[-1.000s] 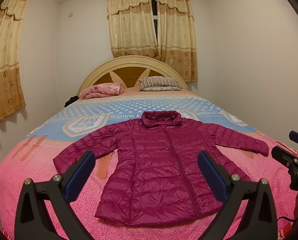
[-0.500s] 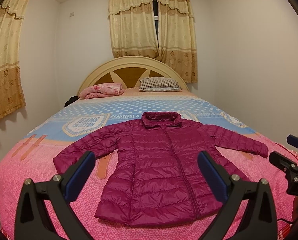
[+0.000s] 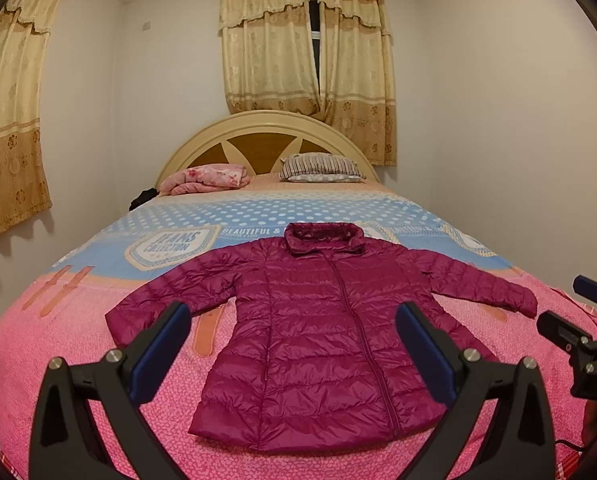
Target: Fold large clothes
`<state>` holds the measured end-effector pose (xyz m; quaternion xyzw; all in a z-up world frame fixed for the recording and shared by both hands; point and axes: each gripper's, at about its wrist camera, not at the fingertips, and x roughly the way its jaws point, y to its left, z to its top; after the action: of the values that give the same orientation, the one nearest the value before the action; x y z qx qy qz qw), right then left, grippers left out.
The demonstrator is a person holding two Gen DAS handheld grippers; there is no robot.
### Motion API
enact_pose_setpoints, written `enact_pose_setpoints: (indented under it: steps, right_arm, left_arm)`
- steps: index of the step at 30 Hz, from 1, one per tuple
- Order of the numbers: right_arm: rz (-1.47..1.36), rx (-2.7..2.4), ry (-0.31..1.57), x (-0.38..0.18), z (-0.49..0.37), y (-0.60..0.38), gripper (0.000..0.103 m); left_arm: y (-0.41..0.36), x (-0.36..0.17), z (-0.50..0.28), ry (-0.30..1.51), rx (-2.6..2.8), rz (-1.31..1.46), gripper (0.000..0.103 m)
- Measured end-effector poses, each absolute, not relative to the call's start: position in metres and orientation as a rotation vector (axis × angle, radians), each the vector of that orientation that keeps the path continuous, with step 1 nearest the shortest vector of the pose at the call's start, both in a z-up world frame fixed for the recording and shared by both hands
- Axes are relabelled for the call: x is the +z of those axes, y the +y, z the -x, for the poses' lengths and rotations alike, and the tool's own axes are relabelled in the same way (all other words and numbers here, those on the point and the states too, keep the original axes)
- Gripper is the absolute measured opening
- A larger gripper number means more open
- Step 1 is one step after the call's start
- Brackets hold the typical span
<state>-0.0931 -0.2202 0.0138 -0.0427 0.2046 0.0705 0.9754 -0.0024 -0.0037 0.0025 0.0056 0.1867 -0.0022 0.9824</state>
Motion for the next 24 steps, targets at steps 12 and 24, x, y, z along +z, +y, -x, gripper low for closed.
enact_pose_setpoints:
  steps: [12,24]
  right_arm:
    - [0.092,0.148,0.418,0.0125,0.0931,-0.2179,0.102]
    - [0.091,0.15,0.416,0.0133,0.0928,-0.2186,0.102]
  left_arm:
    - [-0.0023,0.0015,0.0013,0.379,-0.002,0.004,0.103]
    - [-0.0013,0.0001,0.0005,0.379,-0.002,0.011,0.103]
